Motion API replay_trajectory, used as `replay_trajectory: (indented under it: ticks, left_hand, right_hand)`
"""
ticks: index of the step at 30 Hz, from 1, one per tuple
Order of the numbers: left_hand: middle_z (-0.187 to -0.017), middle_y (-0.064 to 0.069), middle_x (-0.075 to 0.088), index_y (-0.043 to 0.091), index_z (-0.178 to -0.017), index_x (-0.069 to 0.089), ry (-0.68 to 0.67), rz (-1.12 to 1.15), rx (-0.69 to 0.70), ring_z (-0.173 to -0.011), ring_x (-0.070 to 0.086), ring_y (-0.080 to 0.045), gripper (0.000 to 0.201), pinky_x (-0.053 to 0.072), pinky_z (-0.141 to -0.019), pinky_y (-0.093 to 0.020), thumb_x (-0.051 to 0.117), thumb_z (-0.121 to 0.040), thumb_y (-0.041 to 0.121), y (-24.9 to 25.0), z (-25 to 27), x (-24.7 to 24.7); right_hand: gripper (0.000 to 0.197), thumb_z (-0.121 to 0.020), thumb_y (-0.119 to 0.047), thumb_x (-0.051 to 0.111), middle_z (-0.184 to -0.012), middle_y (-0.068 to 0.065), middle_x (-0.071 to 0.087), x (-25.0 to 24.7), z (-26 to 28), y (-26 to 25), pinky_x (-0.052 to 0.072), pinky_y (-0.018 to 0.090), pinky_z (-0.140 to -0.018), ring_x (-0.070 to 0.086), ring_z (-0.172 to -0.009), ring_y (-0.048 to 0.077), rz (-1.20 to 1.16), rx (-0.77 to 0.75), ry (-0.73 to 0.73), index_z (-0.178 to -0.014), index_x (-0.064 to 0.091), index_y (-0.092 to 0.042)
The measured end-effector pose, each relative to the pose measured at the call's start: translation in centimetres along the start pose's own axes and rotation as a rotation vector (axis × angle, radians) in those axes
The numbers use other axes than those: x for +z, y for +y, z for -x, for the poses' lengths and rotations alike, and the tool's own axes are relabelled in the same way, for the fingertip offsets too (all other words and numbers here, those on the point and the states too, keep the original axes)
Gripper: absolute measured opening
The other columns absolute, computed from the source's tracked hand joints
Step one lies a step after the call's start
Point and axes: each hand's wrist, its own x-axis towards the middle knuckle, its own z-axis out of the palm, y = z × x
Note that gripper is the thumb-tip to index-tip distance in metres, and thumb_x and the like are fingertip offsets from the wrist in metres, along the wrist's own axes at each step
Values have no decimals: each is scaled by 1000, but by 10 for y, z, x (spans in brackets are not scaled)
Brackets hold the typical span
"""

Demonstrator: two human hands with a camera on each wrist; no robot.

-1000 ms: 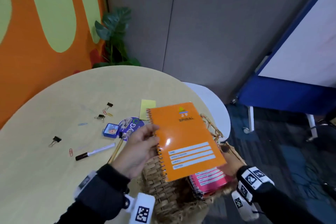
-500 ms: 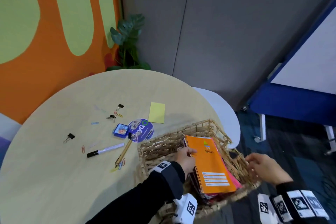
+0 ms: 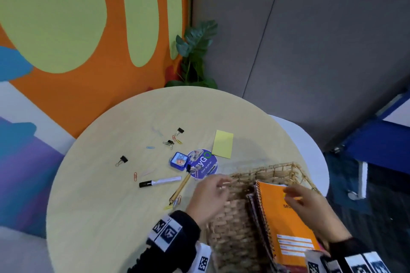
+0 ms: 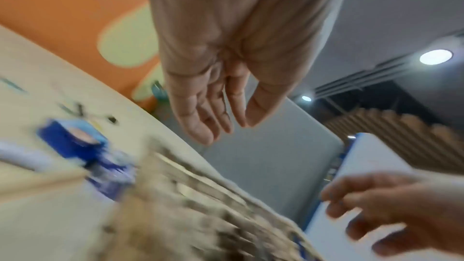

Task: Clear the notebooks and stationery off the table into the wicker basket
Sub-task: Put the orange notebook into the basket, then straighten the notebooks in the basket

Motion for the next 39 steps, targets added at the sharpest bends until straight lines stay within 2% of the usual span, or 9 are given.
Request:
replay_trajectory:
  ticks: [5,9,13,17,22,25,29,34,39]
  left_hand:
    - [-107,-2,66,10,-108,64,375,-197,-167,-90,62,-13,26,44,-77,-14,52,-86,2,-82,-6,-77]
    - [-109,-15,66,8,-114,62,371,-403,-250,-104,61,-33,33,45,-90,-32,53,-82,0,-132,-10,-107]
    - [-120,-11,58,18,-130,50,286,-516,-310,-113,56,-31,51,48,-95,-39,49,-81,3,-157,-17,-114]
    - [-135,-7,48,19,-136,40,219,-594,-353,-124,47,-26,49,46,-99,-34,43,-89,5,-159,-26,-115]
    - [-130,-2,51,20,-125,49,247,-619,-312,-115,49,-19,39,46,-93,-31,44,-89,6,-163,-32,-113]
    - [-128,-2,51,20,-123,49,205,-690,-308,-115,49,-21,34,45,-92,-32,45,-91,9,-162,-40,-112]
    - [-123,-5,54,18,-113,57,89,-794,-353,-114,50,-25,27,45,-90,-33,47,-89,10,-158,-54,-109]
    - [-114,-5,57,16,-107,56,13,-862,-363,-109,55,-25,19,49,-87,-35,54,-89,14,-153,-60,-107]
    - [-93,-4,57,19,-84,52,177,-630,-353,-84,55,-24,7,42,-76,-36,52,-90,24,-133,-54,-115]
  right_hand:
    - [12,-91,-13,57,-88,-5,64,29,-79,-126,51,29,-75,66,-83,21,-96,-345,-76,-99,65,-10]
    - [27,-88,-19,57,-111,12,66,92,-155,-201,46,30,-82,61,-102,28,64,-338,-289,-112,60,-7]
    - [59,-84,-25,64,-129,17,55,146,-198,-239,47,38,-94,55,-117,33,324,-241,-442,-134,40,-4]
    - [53,-87,-27,63,-128,14,52,170,-217,-243,47,42,-97,55,-117,28,577,-226,-528,-133,48,-7]
    - [20,-92,-21,54,-83,14,46,173,-222,-250,38,38,-77,44,-92,21,756,-152,-615,-106,56,-6]
    - [25,-80,-18,69,-90,9,52,167,-224,-252,41,34,-73,47,-84,20,784,-249,-657,-103,64,-7]
    - [37,-52,-34,79,-53,1,49,148,-228,-252,42,27,-54,46,-48,19,641,-224,-526,-45,48,-16]
    - [45,-64,-30,76,-72,1,49,75,-186,-237,37,24,-49,50,-66,21,413,-242,-329,-85,42,-11]
    - [46,-66,-30,77,-68,-6,44,33,-115,-169,29,26,-45,44,-59,17,349,-274,-376,-86,38,-15]
